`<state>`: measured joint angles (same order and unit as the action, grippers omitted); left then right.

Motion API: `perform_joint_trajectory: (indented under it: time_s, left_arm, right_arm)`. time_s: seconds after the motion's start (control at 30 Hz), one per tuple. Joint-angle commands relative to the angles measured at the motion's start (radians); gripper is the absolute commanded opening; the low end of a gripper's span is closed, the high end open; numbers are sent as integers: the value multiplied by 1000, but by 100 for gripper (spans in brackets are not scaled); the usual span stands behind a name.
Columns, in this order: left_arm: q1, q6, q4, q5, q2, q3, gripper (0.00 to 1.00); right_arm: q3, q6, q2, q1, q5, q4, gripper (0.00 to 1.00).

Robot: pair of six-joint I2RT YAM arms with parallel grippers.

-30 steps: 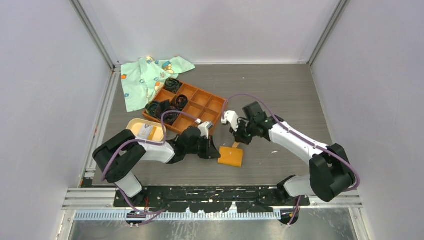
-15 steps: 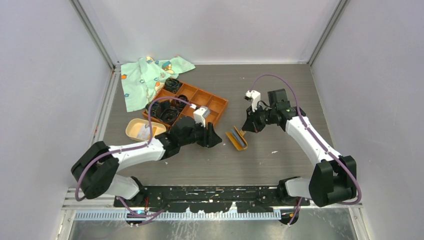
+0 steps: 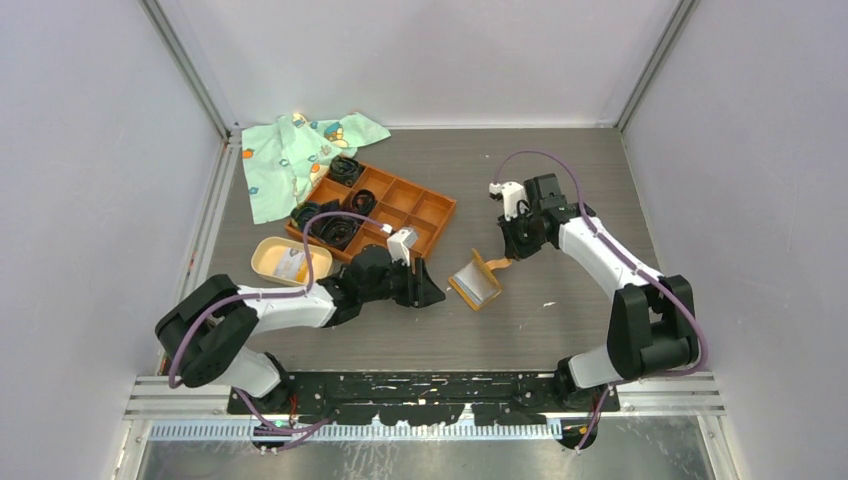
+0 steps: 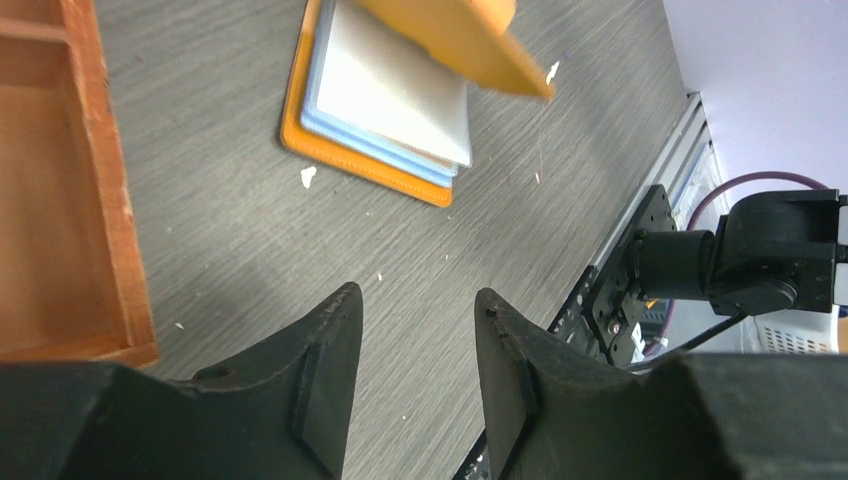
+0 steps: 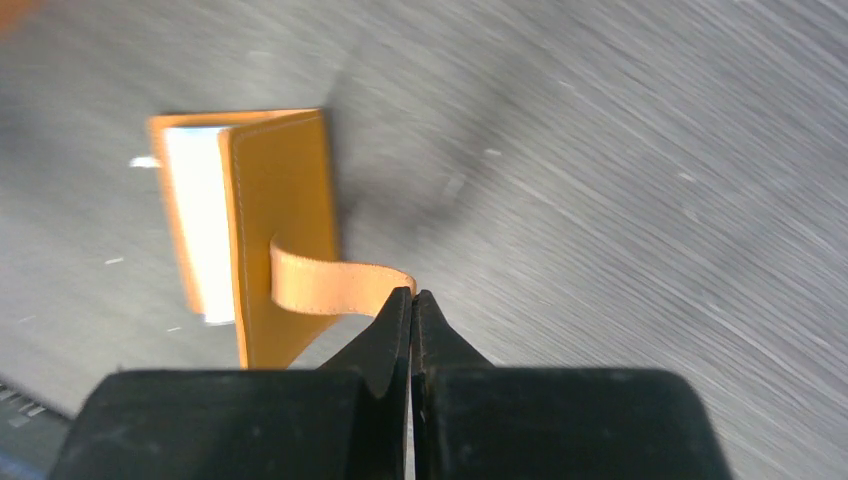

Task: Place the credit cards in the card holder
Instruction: Open the card holder at the center of the board.

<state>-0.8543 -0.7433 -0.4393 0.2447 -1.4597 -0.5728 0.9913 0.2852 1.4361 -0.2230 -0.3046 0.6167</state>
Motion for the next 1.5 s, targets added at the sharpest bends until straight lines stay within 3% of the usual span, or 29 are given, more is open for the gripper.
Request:
perform_joint_trajectory:
  time_s: [0.0, 0.17, 0.23, 0.4, 0.53, 0.6, 0.73, 0.77, 0.83, 0.93, 1.0, 1.1, 1.2, 1.33, 1.47]
  left_arm:
    - [-13, -21, -81, 31, -33, -58, 44]
    - [-18, -30, -74, 29, -60, -76, 44]
    - [-21, -29, -65, 24, -61, -82, 44]
    - [-32, -28, -58, 17, -52, -86, 44]
    - [-35, -25, -56, 21, -51, -91, 43]
    - [-37, -21, -56, 22, -55, -98, 43]
    - [-40, -10, -39, 33, -81, -138, 43]
    - [-43, -7, -36, 34, -89, -148, 43]
    - [-46, -8, -36, 35, -104, -162, 43]
    - [-51, -14, -41, 30, -119, -167, 43]
    - [-54, -16, -46, 24, -121, -160, 43]
    - [-54, -12, -49, 16, -114, -147, 42]
    - [-54, -6, -43, 14, -102, -143, 43]
    - [-55, 3, -36, 12, -84, -137, 43]
    - [-54, 30, -44, 23, -79, -129, 43]
  right_arm:
    - [23, 30, 26, 1, 377, -51, 1]
    - [51, 52, 161, 8, 483, -13, 1]
    - [69, 45, 198, 14, 497, 2, 6]
    - [75, 34, 138, 89, 508, -16, 35]
    - [51, 33, -33, 133, 466, -70, 47]
    - [27, 38, -146, 133, 344, -97, 47]
    - [-48, 59, -288, 127, -192, -91, 47]
    - [-57, 45, -277, 119, -250, -94, 46]
    - [-44, 28, -214, 102, -174, -81, 45]
    - [36, 11, -75, 94, 65, -29, 38]
    - [68, 15, -27, 95, 117, 10, 38]
    - [46, 26, -33, 85, 51, 15, 51]
    - [51, 23, 15, 66, 120, 21, 60]
    - [93, 5, 120, 65, 278, 52, 52]
    - [103, 0, 122, 67, 263, 67, 20]
